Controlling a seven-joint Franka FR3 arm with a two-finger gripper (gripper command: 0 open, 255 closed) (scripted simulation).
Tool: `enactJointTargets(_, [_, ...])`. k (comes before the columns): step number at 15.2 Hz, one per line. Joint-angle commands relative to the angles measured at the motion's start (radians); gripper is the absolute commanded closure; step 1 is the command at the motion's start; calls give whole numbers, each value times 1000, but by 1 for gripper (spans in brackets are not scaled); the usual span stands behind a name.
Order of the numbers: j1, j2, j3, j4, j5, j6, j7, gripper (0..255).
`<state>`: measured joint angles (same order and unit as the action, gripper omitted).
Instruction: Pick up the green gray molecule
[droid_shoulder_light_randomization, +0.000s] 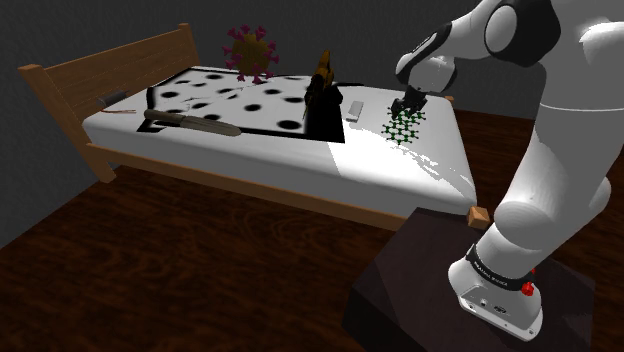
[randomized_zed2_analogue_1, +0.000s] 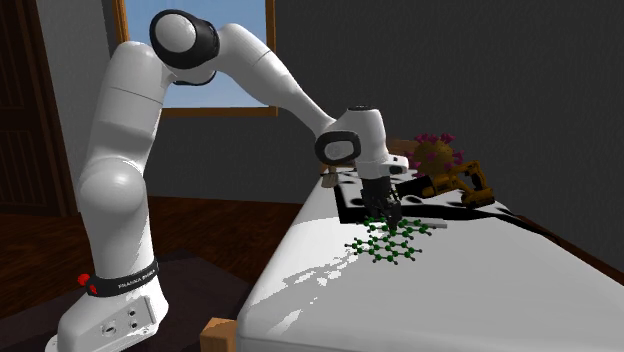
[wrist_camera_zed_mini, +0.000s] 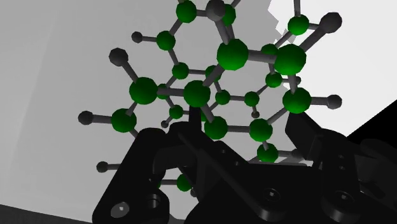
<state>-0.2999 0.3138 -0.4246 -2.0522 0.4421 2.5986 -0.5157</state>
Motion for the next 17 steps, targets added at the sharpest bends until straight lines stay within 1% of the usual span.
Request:
enactJointTargets(1, [4,-9,-6,-1,-11,-9,9,255])
enactJointTargets(14, [39,-114,-54,48,-130,-144,105,255])
enactJointTargets(17, [41,-122,-57,54,-140,-157,113,255])
